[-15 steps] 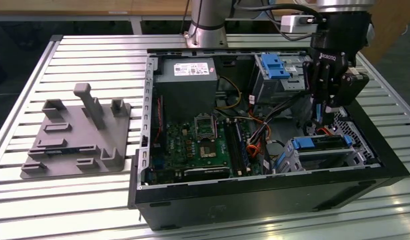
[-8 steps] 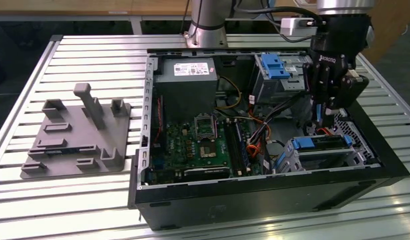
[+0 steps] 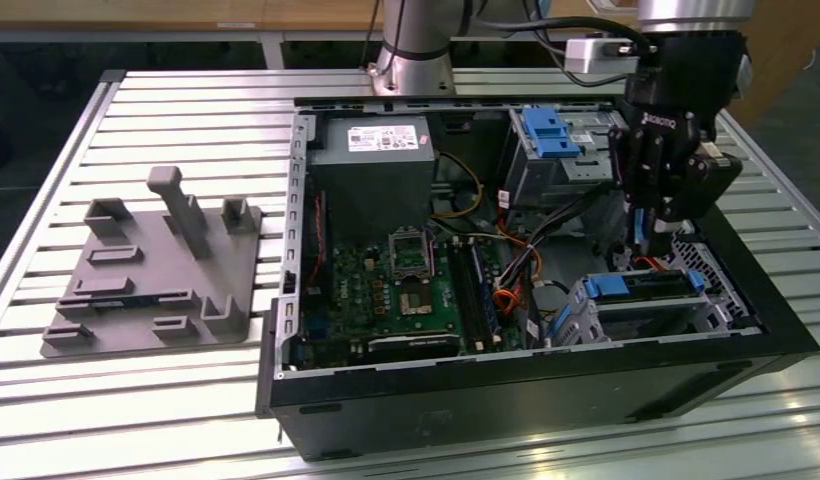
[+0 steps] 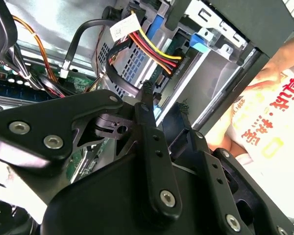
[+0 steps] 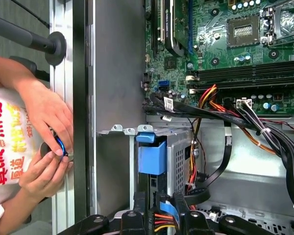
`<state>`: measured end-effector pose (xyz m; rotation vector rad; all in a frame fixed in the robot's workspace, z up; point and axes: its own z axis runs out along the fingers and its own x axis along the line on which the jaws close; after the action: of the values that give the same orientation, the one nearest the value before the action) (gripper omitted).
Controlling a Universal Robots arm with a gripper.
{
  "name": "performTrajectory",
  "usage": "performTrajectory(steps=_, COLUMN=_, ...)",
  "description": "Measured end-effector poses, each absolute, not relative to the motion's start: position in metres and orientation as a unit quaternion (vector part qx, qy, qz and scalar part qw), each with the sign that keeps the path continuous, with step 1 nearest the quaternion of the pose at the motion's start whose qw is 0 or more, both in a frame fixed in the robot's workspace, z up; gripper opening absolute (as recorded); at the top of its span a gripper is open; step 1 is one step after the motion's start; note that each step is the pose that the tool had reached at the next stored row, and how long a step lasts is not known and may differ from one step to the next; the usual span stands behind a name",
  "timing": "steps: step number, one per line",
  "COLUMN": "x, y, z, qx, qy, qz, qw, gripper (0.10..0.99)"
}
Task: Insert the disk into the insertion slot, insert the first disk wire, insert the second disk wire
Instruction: 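Insert the second disk wire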
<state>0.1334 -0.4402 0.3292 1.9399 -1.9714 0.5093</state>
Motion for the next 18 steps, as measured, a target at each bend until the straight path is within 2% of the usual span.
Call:
performTrajectory(steps=12, x=0.1337, y=-0.4409, z=0.3283, qx=0.68, qy=-0.692, qz=0.178, qw=0.163, gripper=0.361)
performTrajectory(steps=18, x=0.1329, y=-0.4416, z=0.3281, qx=0.68, qy=-0.694, qz=0.177, qw=0.158, gripper=0.361)
